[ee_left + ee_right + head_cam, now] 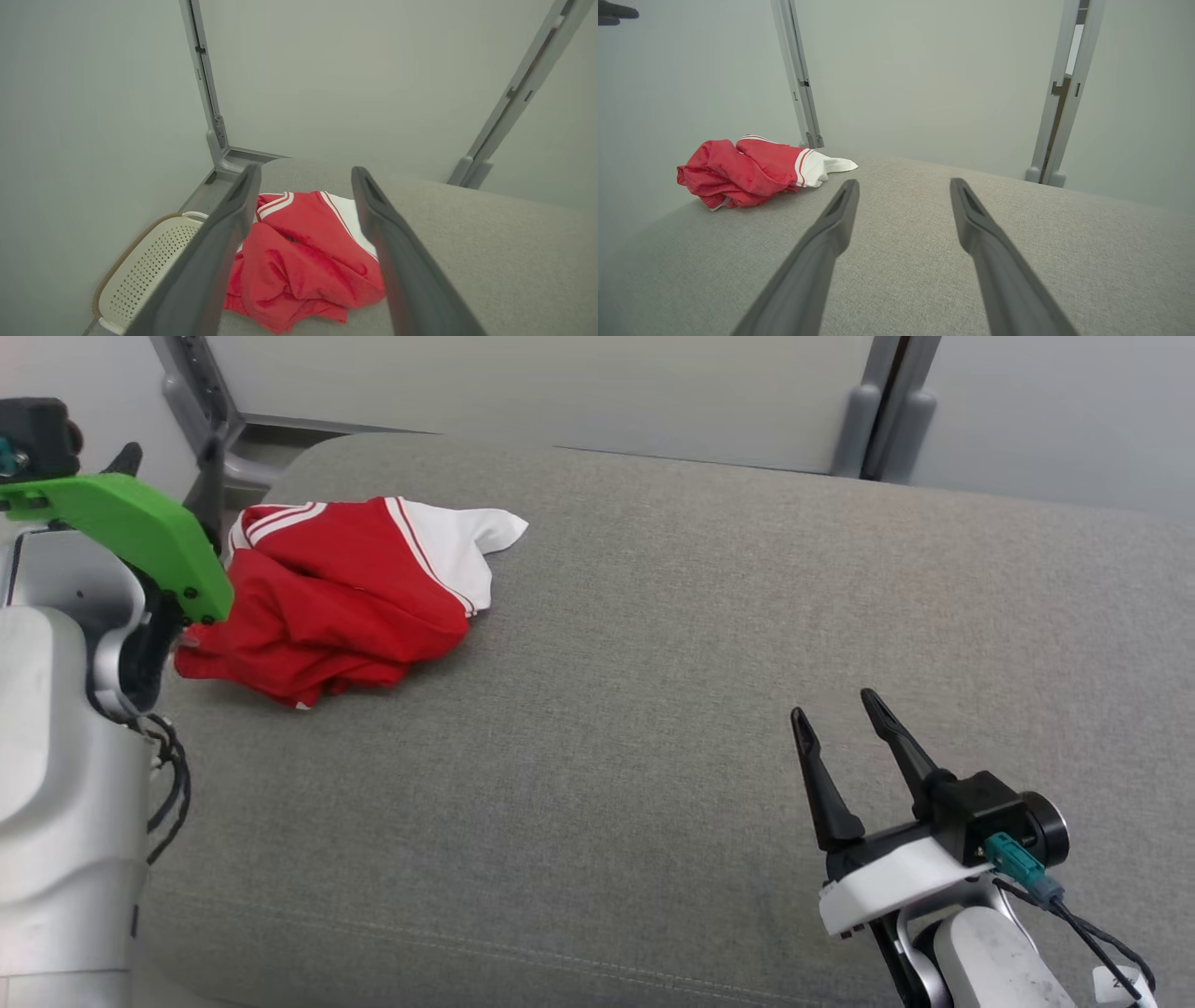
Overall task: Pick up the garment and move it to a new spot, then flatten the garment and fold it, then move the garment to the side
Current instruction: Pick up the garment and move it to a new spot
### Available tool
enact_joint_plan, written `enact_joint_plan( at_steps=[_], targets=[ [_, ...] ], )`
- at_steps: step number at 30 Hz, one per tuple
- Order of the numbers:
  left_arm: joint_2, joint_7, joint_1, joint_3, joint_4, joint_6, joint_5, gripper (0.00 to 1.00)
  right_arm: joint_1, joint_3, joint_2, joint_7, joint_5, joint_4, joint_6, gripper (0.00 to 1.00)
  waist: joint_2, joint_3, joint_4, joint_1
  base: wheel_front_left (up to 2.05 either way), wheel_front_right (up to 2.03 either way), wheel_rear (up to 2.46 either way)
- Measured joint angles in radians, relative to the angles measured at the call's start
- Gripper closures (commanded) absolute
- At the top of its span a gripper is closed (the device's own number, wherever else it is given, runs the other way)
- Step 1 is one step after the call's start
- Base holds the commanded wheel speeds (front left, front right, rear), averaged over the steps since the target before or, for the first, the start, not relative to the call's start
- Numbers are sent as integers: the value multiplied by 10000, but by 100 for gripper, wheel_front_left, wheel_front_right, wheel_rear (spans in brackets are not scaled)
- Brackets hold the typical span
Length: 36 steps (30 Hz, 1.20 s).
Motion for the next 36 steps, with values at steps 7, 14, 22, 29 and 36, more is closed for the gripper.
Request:
enact_joint_plan(
  at_steps=[7,14,22,29,36],
  targets=[
    [629,840,-1052,395,2447,-159,-531,0,-491,284,-105,0,-10,-42,0,0,0,702,-669,0,0,0,0],
    [995,1254,-1370,761,4100,-318,-1091,0,-871,322,-201,0,-40,-94,0,0,0,1537,-1273,0,0,0,0],
    [1352,1068,-1553,1072,5346,-337,-1436,0,-1201,311,-249,0,-69,-169,0,0,0,2525,-1884,1,0,0,0],
    [1457,554,-1697,1108,5877,-226,-1440,100,-1281,274,-280,0,-69,-219,0,0,0,2995,-2132,1,0,0,0],
    [1459,157,-1771,997,6184,-295,-1442,100,-1326,253,-313,0,-52,-205,0,0,0,3133,-2164,1,0,0,0]
  ],
)
